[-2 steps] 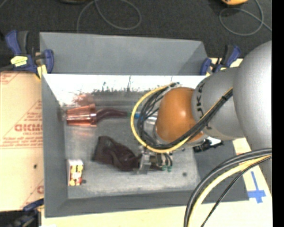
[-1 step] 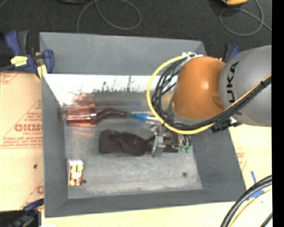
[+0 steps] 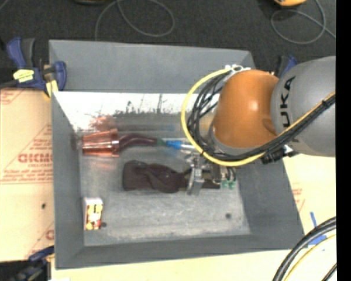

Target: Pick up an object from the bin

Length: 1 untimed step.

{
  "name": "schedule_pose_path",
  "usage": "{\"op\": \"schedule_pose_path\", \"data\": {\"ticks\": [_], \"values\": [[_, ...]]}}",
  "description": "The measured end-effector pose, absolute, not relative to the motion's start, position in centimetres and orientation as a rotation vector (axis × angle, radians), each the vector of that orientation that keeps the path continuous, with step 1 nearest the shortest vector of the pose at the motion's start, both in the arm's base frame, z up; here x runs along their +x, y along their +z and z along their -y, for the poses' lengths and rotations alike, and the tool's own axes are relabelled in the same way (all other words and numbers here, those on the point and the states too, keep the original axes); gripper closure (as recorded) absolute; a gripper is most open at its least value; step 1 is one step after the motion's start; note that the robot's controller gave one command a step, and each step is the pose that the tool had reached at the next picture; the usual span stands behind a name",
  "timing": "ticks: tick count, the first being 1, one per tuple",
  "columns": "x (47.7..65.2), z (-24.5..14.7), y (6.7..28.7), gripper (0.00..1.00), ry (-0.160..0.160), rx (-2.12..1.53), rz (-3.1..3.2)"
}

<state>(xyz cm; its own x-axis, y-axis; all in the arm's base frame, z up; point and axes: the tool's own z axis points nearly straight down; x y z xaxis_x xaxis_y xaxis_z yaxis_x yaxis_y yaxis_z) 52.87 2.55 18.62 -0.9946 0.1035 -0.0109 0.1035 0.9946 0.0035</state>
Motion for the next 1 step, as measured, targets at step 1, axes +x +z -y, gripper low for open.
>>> {"op": "schedule_pose_path", "data": {"ticks": [1], "values": [[50.77,-1.41,27.38,1.0,0.004,0.196,-3.122]]}}
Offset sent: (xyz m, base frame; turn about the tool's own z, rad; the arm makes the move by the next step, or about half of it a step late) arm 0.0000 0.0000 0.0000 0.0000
